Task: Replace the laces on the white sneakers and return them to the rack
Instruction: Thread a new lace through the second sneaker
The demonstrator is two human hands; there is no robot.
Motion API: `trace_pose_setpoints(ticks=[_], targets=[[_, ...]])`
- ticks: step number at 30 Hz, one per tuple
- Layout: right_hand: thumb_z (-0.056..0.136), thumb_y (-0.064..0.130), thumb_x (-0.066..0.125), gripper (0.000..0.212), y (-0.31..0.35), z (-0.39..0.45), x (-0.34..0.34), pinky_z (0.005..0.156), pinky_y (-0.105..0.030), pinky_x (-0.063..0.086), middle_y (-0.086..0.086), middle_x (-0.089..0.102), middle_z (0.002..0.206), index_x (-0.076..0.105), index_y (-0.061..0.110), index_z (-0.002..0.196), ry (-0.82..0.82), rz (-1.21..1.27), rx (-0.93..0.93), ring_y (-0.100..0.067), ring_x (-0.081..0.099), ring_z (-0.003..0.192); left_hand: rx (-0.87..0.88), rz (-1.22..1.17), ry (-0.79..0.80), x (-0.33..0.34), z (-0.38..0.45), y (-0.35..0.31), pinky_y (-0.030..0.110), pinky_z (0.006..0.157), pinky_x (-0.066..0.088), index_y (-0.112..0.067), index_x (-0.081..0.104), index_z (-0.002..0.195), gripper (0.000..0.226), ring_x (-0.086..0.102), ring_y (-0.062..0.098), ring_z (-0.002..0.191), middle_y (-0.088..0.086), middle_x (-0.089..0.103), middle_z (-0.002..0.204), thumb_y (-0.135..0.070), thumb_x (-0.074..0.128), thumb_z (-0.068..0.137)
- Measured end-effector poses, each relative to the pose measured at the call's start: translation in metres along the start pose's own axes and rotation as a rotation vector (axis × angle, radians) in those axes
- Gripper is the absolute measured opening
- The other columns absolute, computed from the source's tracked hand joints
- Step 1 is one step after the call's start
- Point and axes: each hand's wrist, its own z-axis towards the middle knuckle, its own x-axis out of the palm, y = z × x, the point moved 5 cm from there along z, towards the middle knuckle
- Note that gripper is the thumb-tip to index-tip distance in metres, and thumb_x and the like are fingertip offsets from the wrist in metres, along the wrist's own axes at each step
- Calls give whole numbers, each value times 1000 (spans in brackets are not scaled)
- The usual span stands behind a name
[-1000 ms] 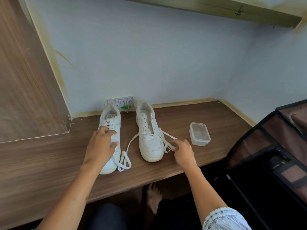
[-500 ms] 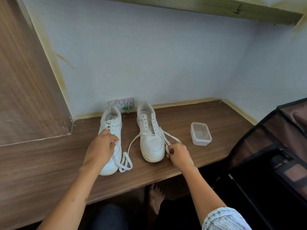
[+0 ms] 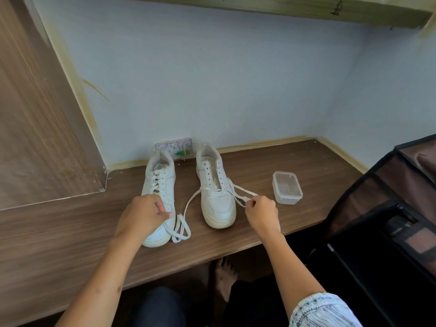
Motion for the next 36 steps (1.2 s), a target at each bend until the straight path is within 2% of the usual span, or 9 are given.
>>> trace_pose_setpoints(ticks=[3,8,11,13,16,19,24,31,36], targets=[[97,28,56,26,0,-1,-3,62,-33,51,-1,64,72,63,11,79,-42,-11,-11,-18,61,66,-45,-21,-30,-1,-3,3,29,62,47,-22,63,76,21,62,13,74,-3,64,78,-24,84,73],[95,17,59,8,3,-4,-15,66,-31,52,2,64,84,61,15,88,-146,25,-42,-13,61,73,-11,-60,-12,0,-1,-2,22,54,40,-25,64,85,19,61,9,73,-4,67,82,-8,72,83],[95,16,60,6,10,-11,-28,65,-27,50,5,64,85,61,16,89,-246,97,-64,-9,60,72,48,-175,-88,-5,-4,-14,19,59,40,-23,63,100,17,62,15,81,-2,64,89,-8,62,92],[93,15,62,8,17,-18,-40,64,-29,51,7,62,80,59,17,86,-330,153,-89,-7,59,70,93,-300,-144,-16,-6,-26,27,68,49,-19,63,111,22,65,19,80,-4,63,83,-6,59,94],[92,9,62,12,39,-26,-66,58,-25,50,11,60,73,58,16,84,-452,259,-190,-3,58,65,177,-427,-223,-44,-6,-49,39,80,55,-23,68,97,17,68,19,82,-5,67,84,-8,63,92],[93,7,62,12,72,-33,-98,64,-15,48,12,65,81,63,15,102,-508,439,-308,0,61,73,263,-494,-322,-87,-9,-81,24,76,50,-23,69,86,10,67,15,84,-5,71,81,-13,68,89],[92,14,67,11,134,-39,-166,75,-2,43,11,70,88,73,13,101,-556,670,-410,1,64,85,392,-758,-355,-164,-23,-142,29,69,58,-19,67,87,10,72,20,72,6,71,89,-12,63,92],[91,17,68,10,223,-45,-257,66,-11,46,3,72,92,75,22,95,-448,913,-508,-7,66,78,613,-920,-409,-253,-52,-230,18,63,53,-15,69,89,13,69,11,66,8,70,79,-3,64,90],[88,9,71,6,277,-67,-324,75,-23,53,-2,72,77,73,14,89,-393,1166,-619,-14,68,76,745,-1021,-444,-307,-80,-281,19,64,55,-11,70,90,10,70,16,66,9,72,76,-2,66,88]])
